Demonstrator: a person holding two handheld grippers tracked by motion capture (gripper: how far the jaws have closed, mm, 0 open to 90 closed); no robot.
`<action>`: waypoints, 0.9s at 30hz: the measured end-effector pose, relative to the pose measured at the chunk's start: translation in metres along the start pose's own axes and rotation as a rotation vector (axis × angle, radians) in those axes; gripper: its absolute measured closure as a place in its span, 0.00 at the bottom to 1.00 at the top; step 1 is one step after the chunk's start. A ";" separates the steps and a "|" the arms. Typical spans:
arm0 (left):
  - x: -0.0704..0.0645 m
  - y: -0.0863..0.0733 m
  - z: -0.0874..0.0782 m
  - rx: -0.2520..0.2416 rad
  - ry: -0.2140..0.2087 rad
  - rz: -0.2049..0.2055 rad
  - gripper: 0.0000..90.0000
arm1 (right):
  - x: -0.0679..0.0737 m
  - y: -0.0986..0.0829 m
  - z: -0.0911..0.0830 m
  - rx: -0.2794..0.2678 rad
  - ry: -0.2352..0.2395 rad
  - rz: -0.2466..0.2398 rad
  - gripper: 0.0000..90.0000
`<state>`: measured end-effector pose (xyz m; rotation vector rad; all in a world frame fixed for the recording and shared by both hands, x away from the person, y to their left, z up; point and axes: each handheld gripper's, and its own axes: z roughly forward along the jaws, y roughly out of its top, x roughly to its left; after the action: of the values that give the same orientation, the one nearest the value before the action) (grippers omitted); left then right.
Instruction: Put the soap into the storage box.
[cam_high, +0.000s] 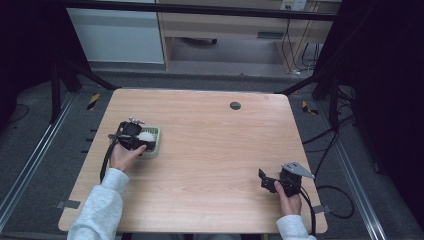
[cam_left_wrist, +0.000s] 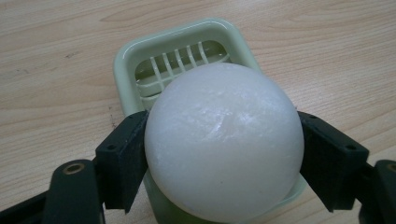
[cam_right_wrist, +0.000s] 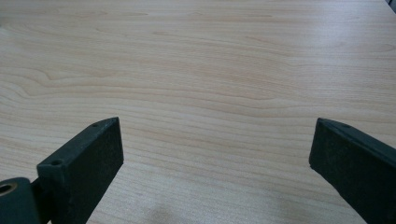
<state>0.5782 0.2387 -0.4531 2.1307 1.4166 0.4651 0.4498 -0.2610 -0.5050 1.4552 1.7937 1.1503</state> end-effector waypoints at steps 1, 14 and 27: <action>0.000 0.000 0.000 0.000 0.000 0.000 0.26 | 0.000 0.000 0.000 0.000 0.000 0.000 0.04; 0.001 -0.002 0.003 0.004 -0.001 0.000 0.26 | 0.000 0.000 0.000 0.001 0.000 -0.001 0.04; -0.001 -0.002 0.005 0.005 -0.003 0.014 0.26 | 0.000 0.000 0.000 0.002 0.000 0.001 0.04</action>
<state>0.5798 0.2373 -0.4584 2.1451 1.4032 0.4637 0.4498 -0.2609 -0.5051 1.4568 1.7947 1.1496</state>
